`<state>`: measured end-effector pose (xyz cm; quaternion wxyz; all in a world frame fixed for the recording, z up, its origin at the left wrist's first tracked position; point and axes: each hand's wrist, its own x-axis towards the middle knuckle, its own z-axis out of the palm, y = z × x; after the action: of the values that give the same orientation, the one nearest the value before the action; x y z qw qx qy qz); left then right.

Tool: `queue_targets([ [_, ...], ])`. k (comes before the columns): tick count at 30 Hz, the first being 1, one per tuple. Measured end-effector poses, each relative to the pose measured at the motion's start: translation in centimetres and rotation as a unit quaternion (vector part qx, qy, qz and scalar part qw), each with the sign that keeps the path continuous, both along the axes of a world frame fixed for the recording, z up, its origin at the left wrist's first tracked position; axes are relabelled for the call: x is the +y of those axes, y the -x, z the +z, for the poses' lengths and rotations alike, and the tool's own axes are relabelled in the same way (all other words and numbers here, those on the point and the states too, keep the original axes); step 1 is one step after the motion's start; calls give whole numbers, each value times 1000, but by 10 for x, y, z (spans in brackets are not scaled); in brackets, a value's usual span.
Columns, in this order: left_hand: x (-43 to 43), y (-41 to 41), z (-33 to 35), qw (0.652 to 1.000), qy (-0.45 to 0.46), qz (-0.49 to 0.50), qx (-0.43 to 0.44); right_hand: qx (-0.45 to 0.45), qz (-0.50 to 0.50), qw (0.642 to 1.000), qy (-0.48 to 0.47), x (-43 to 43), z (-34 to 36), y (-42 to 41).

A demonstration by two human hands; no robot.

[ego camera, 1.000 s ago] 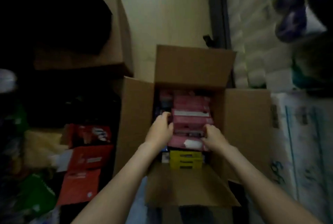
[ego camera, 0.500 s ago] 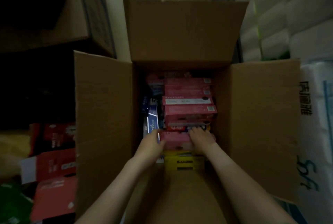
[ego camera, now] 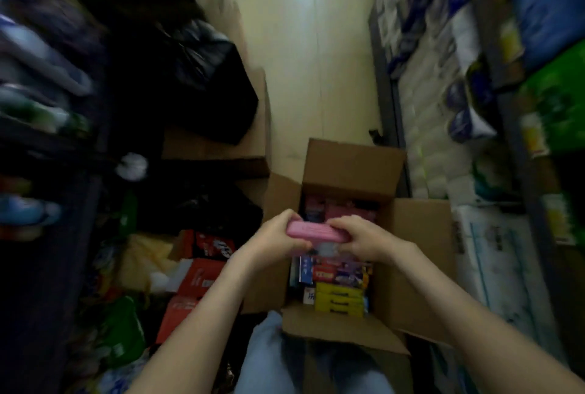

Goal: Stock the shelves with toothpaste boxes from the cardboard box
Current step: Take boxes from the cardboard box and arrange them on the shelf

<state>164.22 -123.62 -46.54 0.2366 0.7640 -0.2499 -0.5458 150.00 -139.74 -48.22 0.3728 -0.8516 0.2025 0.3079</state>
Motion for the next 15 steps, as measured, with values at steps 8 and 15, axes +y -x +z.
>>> queue_targets([
  [8, 100, -98, 199, 960, 146, 199, -129, -167, 50, 983, 62, 28, 199, -148],
  [15, 228, -163, 305, 903, 178, 332, -207, -280, 218, 931, 85, 121, 309, -288],
])
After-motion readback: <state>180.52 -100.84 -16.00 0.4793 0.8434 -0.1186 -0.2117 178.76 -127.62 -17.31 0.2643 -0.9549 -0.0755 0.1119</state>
